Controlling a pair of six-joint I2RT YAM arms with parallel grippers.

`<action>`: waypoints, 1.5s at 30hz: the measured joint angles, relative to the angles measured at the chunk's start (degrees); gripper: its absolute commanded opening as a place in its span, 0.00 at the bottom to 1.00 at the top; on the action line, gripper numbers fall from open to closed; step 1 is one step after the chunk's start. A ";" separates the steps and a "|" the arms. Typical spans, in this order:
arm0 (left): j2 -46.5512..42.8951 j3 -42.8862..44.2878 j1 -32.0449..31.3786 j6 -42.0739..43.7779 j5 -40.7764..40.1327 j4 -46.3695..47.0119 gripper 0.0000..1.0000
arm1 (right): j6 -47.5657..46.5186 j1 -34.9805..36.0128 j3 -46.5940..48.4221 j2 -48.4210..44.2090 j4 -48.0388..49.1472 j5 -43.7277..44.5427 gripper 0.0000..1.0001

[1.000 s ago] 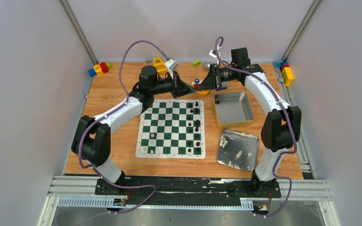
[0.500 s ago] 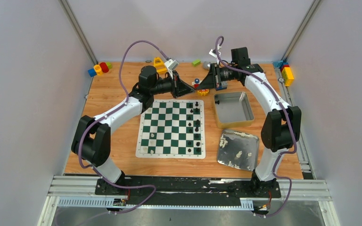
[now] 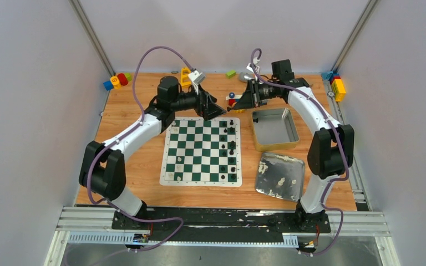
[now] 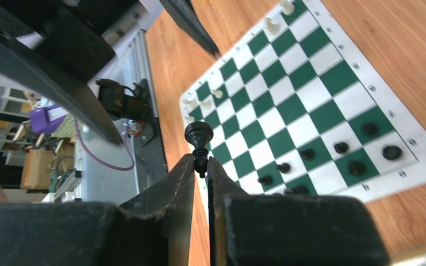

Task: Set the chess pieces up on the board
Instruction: Place the chess piece on the chessboard.

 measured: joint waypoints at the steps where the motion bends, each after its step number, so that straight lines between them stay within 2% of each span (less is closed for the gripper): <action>1: -0.55 0.00 0.79 0.74 0.02 -0.70 1.00 | -0.96 -0.26 -0.28 -0.04 -0.92 0.92 0.00; 10: -7.45 0.04 11.72 14.47 -1.77 -17.22 1.00 | -12.46 -0.35 0.13 -1.79 -11.65 16.20 0.00; 16: -12.63 0.48 17.42 23.02 -6.51 -29.53 1.00 | -20.13 6.78 3.93 1.20 -19.58 34.99 0.00; 23: -15.15 2.40 23.93 26.97 -9.11 -37.81 1.00 | -23.87 14.10 11.65 11.06 -25.92 49.07 0.00; 31: -16.35 2.67 28.50 28.68 -9.77 -42.95 1.00 | -25.33 17.64 20.11 19.74 -31.50 56.57 0.00; 45: -16.35 2.67 28.76 29.09 -9.94 -44.83 1.00 | -26.95 20.17 22.40 24.87 -34.88 61.27 0.00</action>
